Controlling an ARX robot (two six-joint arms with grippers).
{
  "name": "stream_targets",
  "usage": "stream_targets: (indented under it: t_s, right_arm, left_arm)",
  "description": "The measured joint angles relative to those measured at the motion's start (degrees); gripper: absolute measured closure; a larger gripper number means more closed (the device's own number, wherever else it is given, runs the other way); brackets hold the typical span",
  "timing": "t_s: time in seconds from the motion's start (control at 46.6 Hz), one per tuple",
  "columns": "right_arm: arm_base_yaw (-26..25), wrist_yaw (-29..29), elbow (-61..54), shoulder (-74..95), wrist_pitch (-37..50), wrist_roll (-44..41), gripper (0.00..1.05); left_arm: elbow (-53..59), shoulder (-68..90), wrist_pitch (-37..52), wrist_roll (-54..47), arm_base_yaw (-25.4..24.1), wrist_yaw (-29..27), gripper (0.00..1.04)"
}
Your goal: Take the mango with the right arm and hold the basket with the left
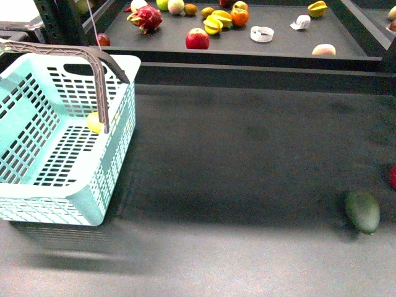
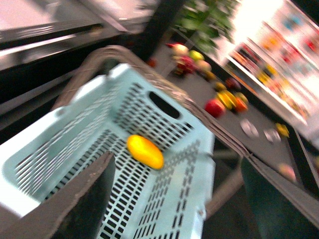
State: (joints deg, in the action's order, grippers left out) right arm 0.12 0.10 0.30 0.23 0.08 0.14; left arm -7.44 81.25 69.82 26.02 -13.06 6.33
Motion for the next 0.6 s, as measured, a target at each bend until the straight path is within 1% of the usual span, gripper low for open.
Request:
stream_targets:
  t_s: [0.043,0.064,0.107,0.257,0.322,0.364,0.45,0.493,0.515,0.6]
  right_arm:
    - [0.0,-0.07,0.0,0.02,0.0,0.0,0.08]
    - [0.0,-0.13,0.0,0.04,0.0,0.0,0.08]
    - [0.0,-0.15,0.0,0.0,0.02,0.0,0.08]
    - [0.0,-0.04,0.0,0.0,0.0,0.0,0.08]
    - [0.0,-0.07,0.0,0.0,0.0,0.0,0.08]
    - [0.0,-0.11,0.0,0.0,0.0,0.0,0.08]
    - [0.0,-0.09,0.0,0.0,0.0,0.0,0.08]
    - [0.0,-0.07,0.0,0.0,0.0,0.0,0.08]
    - [0.0,-0.07,0.0,0.0,0.0,0.0,0.08]
    - [0.0,-0.09,0.0,0.0,0.0,0.0,0.08]
  left_arm:
    - [1.14,-2.34,0.94,-8.7,1.07,4.39,0.37]
    - [1.73,-4.11,0.52,-13.53,1.75,4.81,0.42]
    - [2.99,-7.76,-1.62,-18.36,2.6,3.98,0.53]
    - [5.05,-15.93,-8.07,-23.39,4.79,1.73,0.78]
    - [5.01,-21.33,-14.47,-24.26,5.66,1.01,0.89]
    - [5.07,-26.53,-18.99,-24.61,6.36,0.02,0.99]
    - [5.7,-33.48,-24.28,-25.0,7.63,-1.25,1.01]
    - [6.1,-35.85,-26.43,-25.09,9.97,-4.79,1.01]
    - [6.23,-36.72,-27.21,-25.14,10.88,-5.42,1.01]
    - [6.27,-40.63,-30.49,-25.42,12.81,-5.84,1.01]
